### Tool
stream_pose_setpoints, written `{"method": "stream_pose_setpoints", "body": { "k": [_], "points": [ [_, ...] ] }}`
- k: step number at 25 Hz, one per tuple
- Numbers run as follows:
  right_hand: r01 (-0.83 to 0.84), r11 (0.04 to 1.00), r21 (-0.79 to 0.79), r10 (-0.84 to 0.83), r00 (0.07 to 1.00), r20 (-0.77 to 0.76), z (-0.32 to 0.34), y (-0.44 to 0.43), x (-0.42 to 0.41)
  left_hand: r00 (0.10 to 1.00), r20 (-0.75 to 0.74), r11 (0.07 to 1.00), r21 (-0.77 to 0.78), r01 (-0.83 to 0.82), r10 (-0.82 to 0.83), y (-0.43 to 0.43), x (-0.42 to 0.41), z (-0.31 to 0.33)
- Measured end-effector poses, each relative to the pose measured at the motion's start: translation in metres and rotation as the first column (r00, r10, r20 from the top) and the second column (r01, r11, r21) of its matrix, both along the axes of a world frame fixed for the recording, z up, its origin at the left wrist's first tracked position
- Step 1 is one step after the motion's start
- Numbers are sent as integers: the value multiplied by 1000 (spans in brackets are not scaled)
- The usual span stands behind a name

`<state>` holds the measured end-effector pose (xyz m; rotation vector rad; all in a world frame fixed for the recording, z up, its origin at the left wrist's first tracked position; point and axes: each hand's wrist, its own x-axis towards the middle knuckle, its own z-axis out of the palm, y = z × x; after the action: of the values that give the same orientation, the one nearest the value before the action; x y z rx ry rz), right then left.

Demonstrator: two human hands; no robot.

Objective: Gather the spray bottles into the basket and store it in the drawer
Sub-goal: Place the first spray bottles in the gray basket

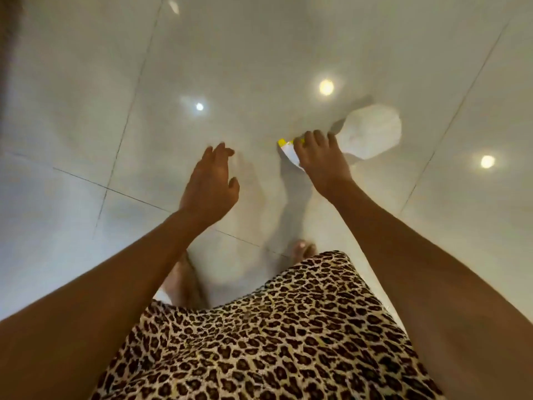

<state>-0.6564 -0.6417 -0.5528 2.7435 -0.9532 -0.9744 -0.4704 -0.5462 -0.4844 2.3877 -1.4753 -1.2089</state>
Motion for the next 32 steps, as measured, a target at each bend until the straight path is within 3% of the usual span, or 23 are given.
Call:
{"method": "stream_pose_setpoints", "body": {
  "k": [4,6,8,10,13,18,21,26,29,32],
  "points": [
    [22,1000,22,-23,999,28,31,-8,4,1000,6,999,-23,-24,25,8,5,18],
    [174,971,167,-205,960,189,58,-12,7,999,-5,998,-44,-44,43,10,9,45],
    [344,879,332,-463,781,418,105,-10,22,998,-17,996,-65,-65,64,9,15,84],
    [407,780,475,-625,522,580,169,-1,48,993,-41,991,-69,-115,113,9,22,134],
    [428,607,670,-785,188,591,279,10,97,971,-136,971,-112,-213,197,6,25,223],
    [253,617,745,-761,-48,647,492,40,182,901,-240,854,-302,-423,361,13,53,412],
    [143,638,757,-762,-29,647,582,57,219,848,-239,723,-446,-528,472,31,86,491],
    [-80,688,722,-706,159,690,713,78,281,810,-308,572,-586,-574,499,73,171,611],
    [-167,769,617,-569,261,780,769,85,319,829,-264,550,-644,-532,494,101,221,657],
    [-327,873,360,-255,324,911,814,99,365,806,-327,542,-608,-580,494,134,266,689]
  ]
}}
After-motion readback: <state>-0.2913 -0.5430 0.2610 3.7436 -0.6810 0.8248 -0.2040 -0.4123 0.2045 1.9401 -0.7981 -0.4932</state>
